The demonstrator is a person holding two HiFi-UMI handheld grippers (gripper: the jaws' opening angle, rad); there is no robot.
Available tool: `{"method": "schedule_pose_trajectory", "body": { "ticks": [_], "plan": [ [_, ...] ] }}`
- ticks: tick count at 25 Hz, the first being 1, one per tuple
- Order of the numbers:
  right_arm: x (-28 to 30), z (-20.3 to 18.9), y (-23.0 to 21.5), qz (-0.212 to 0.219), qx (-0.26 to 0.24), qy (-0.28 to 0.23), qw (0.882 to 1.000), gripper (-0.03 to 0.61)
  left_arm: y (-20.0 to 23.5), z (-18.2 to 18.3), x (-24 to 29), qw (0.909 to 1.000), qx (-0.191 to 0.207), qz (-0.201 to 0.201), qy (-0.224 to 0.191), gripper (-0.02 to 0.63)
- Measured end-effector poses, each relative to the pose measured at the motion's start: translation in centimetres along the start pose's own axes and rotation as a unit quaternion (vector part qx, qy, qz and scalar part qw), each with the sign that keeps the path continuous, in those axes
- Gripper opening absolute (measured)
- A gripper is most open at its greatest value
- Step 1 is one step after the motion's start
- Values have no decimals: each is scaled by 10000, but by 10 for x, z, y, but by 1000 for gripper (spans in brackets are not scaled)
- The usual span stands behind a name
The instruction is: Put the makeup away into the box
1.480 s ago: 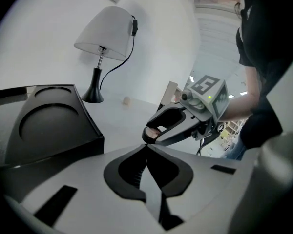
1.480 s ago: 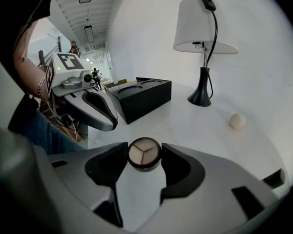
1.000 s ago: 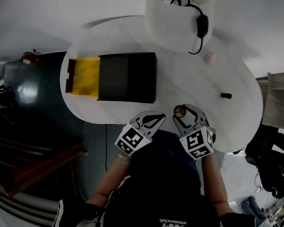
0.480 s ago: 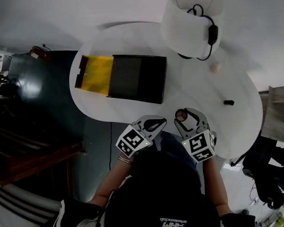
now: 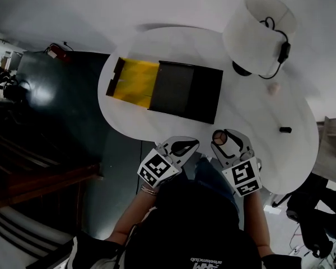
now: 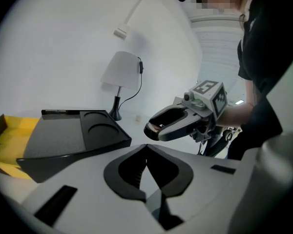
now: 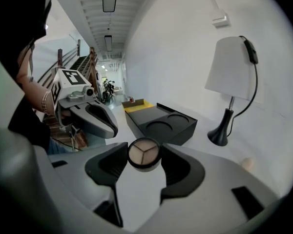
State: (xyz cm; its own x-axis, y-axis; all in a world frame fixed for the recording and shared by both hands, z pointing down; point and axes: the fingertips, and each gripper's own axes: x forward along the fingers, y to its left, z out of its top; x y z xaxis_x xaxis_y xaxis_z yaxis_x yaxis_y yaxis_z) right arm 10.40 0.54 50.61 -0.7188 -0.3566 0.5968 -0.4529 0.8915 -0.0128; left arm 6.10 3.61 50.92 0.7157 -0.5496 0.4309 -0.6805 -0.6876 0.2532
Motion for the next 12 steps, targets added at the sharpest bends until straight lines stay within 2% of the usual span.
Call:
{"method": "schedule_pose_trajectory", "body": {
  "ticks": [7,12],
  "plan": [
    [21,36,17,26,74,-117,9999,230,28,3,-42,9996,80,219,-137,17],
    [43,66,25,66,-40,-193,9998,230,58,6,-67,9983,284,466,-212,17]
  ]
}}
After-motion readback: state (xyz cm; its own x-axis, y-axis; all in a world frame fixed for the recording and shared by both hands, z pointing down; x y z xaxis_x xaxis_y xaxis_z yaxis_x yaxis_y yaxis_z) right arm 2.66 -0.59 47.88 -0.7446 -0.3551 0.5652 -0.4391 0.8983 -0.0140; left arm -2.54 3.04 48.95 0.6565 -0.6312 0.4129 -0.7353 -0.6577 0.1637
